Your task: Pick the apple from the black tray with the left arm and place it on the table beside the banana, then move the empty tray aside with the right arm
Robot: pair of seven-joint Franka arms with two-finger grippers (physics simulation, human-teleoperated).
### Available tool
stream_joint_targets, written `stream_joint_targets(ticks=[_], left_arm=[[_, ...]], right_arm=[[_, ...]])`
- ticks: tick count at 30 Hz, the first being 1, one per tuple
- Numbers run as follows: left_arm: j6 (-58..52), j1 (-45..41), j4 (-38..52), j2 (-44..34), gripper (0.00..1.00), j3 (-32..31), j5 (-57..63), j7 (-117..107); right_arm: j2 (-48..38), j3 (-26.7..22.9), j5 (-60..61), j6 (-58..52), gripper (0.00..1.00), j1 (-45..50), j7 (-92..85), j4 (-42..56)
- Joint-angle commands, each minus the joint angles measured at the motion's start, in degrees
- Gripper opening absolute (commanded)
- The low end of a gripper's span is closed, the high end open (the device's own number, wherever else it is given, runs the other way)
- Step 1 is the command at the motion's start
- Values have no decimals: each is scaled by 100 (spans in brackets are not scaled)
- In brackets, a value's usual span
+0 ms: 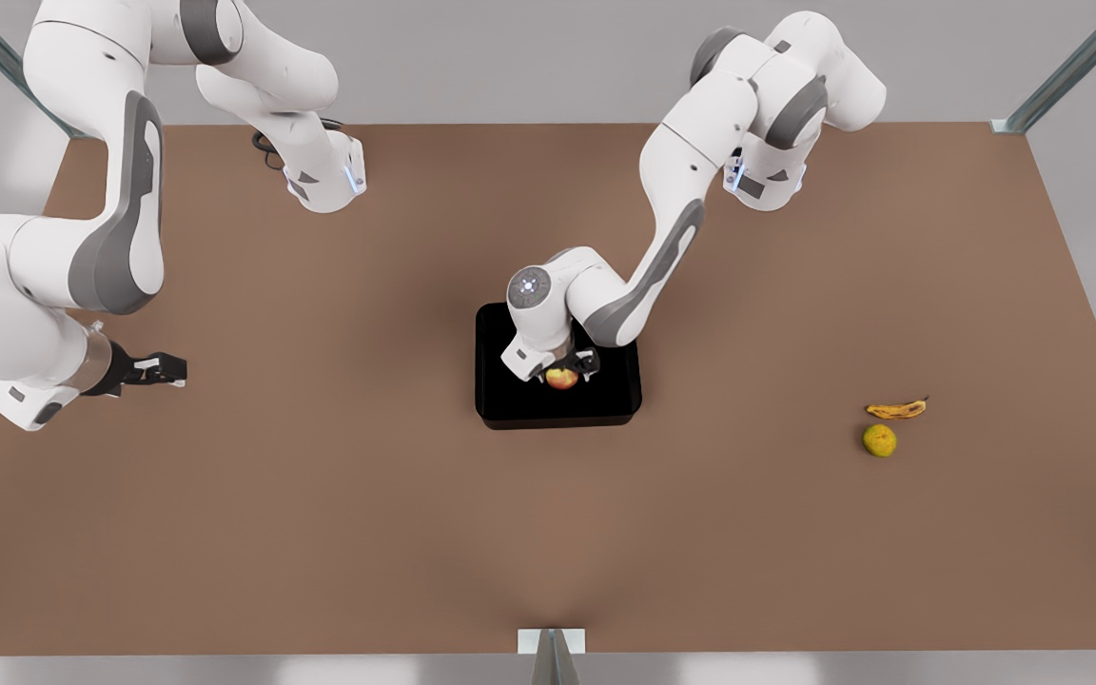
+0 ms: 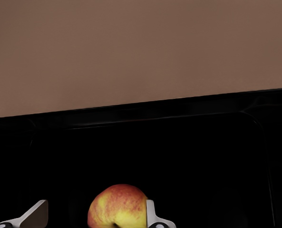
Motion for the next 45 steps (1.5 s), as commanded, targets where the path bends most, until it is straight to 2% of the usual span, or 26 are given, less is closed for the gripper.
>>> stream_joint_targets(ticks=[1,19,21,22,26,29,31,32,34,36,37,40,42,45], left_arm=[[223,-33,-77,-9,100,-9,25,-969],[794,-148,-482,185,100,-9,166,-1084],[785,-139,-482,185,76,-9,166,-1084],[785,-130,-482,185,72,-9,157,-1084],[636,-130,-438,79,72,0,157,-1022],[-1762,212,546,-360,73,0,-441,902],[-2554,704,608,-817,73,0,-686,2211],[-2923,1029,608,-1002,73,26,-695,2984],[-3416,1926,705,-1177,73,44,-678,4707],[-3442,2629,810,-1142,73,26,-643,5824],[-3328,2910,836,-1020,73,26,-634,6184],[-2573,3464,854,-370,73,17,-634,6791],[-2133,3649,854,-9,73,26,-634,6931],[-1781,3895,915,290,73,158,-608,7441]], right_arm=[[-3,0,5,-2,100,-1,-49,3],[14,0,5,-2,100,-1,-49,39],[6,0,5,-2,100,-1,-49,39],[14,0,5,-2,100,-1,-49,39],[6,-9,4,-2,100,-1,-49,39],[15,0,5,-2,100,-1,-49,39],[-3,35,31,-46,100,297,-40,39],[-38,140,40,-406,100,702,433,39],[-389,861,40,-845,100,913,1551,39],[-653,1528,154,-1566,100,939,1998,30],[-627,1986,110,-1593,100,948,3018,30],[-425,2030,1409,-707,100,1133,5906,-206],[-179,2039,1490,639,100,1484,7131,-893],[401,2039,1393,1333,100,1818,8072,-876]])
